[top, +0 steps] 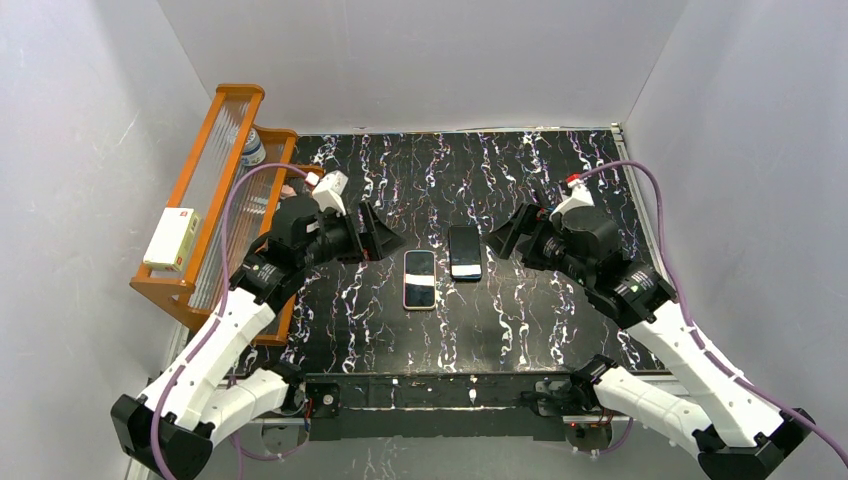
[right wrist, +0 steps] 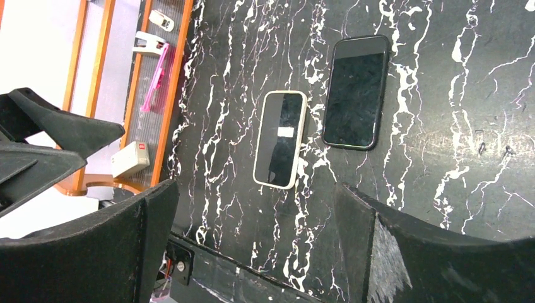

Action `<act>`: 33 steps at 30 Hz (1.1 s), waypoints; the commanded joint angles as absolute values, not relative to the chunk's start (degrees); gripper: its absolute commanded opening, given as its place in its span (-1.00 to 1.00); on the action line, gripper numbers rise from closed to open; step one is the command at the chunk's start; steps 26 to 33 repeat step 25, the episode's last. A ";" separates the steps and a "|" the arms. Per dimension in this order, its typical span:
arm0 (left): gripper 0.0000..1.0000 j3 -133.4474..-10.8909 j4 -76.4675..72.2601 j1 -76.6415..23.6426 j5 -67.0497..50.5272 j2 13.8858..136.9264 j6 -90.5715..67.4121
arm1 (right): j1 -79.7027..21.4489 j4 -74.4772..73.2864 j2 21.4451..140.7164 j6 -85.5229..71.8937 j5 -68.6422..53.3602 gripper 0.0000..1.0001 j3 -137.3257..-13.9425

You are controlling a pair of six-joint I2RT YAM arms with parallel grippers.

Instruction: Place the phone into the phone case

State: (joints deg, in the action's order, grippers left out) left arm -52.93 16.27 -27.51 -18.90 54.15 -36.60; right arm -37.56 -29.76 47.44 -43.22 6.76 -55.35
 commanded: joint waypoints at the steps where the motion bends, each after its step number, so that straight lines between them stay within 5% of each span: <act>1: 0.96 -51.45 17.01 -27.60 -19.78 51.57 -35.20 | -37.36 -28.23 45.34 -44.30 9.22 0.97 -55.94; 33: 0.96 -48.39 11.14 -27.60 -15.25 46.05 -38.50 | -37.36 -28.49 43.69 -46.66 8.34 0.97 -53.21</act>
